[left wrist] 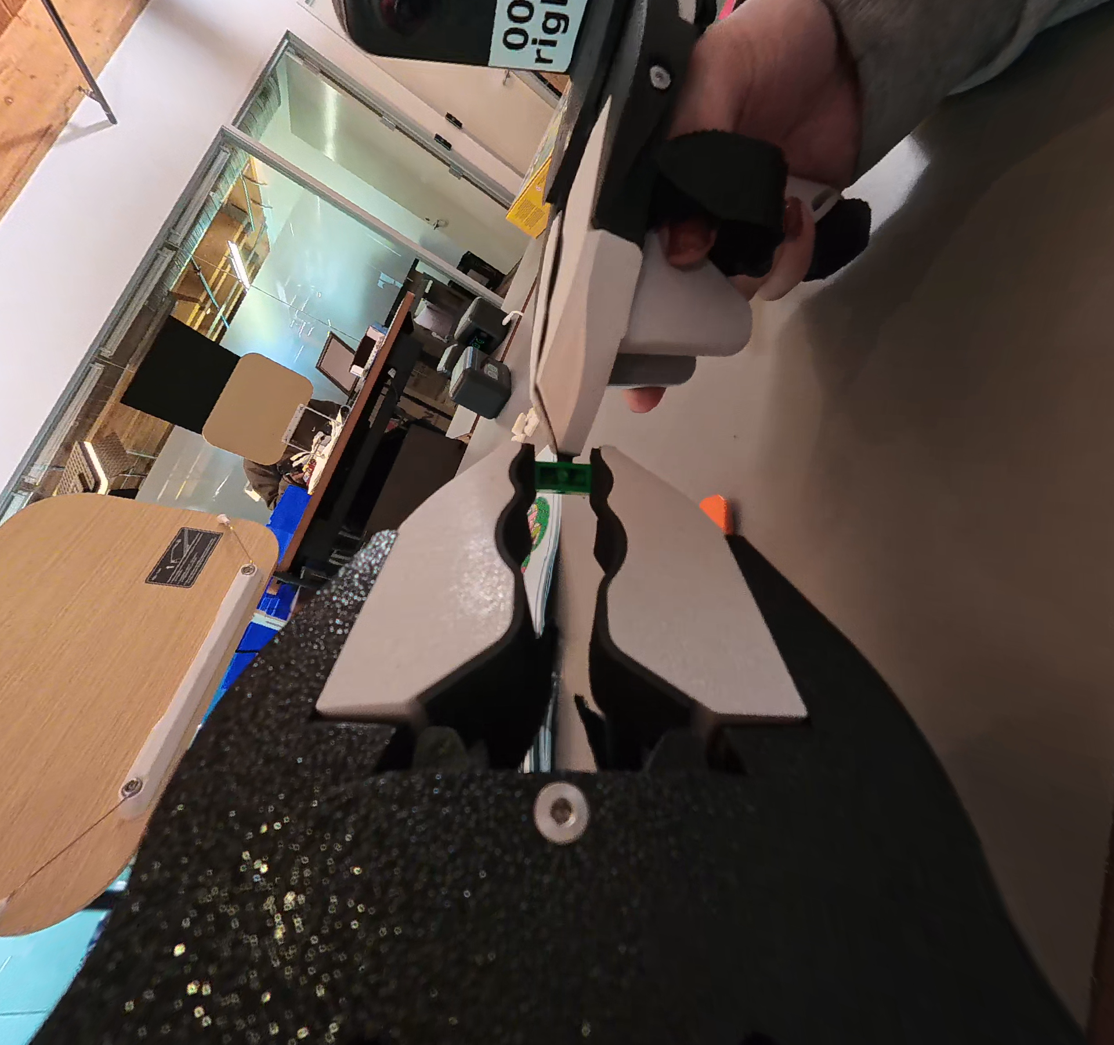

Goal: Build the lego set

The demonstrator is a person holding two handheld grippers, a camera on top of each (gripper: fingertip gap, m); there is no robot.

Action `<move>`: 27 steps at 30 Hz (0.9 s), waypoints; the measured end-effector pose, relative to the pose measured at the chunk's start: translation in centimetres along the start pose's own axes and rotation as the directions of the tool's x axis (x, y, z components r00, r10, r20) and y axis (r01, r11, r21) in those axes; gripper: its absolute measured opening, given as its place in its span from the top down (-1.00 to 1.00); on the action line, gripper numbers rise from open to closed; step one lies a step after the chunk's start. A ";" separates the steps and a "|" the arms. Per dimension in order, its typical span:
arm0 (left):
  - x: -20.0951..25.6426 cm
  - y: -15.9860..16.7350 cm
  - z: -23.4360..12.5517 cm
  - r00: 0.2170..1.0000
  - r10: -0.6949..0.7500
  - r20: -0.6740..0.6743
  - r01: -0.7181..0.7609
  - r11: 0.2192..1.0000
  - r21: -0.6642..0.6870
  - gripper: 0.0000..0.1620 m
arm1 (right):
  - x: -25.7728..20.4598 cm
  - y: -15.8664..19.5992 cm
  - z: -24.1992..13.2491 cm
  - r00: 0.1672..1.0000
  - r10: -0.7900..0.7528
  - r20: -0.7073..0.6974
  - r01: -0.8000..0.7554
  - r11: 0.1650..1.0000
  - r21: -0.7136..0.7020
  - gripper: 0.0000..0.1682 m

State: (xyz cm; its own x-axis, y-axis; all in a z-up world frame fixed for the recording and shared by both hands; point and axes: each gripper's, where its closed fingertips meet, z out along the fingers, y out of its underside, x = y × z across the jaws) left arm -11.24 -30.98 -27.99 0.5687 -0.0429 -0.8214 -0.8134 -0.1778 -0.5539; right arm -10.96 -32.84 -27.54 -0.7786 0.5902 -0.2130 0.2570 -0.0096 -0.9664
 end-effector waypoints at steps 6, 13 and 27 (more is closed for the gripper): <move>0.5 0.1 -0.6 1.000 0.003 -0.018 -0.003 1.000 0.007 0.78 | -0.7 0.3 0.6 0.999 -0.042 0.009 0.042 0.999 -0.024 0.98; 1.5 0.6 -1.8 0.999 0.026 -0.033 -0.027 0.999 -0.019 0.78 | -1.4 1.4 1.7 0.997 -0.054 0.052 0.057 0.996 -0.069 0.98; -2.0 5.6 -7.0 0.984 -0.136 0.119 0.154 0.975 -0.162 0.79 | 1.0 -0.5 -0.5 0.999 -0.016 -0.042 0.018 0.999 0.036 0.98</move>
State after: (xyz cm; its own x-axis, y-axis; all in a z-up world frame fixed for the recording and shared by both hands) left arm -16.08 -38.77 -28.50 0.6553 0.0991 -0.7489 -0.6853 -0.3391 -0.6445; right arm -11.58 -31.81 -27.14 -0.7577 0.6240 -0.1909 0.2221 -0.0285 -0.9746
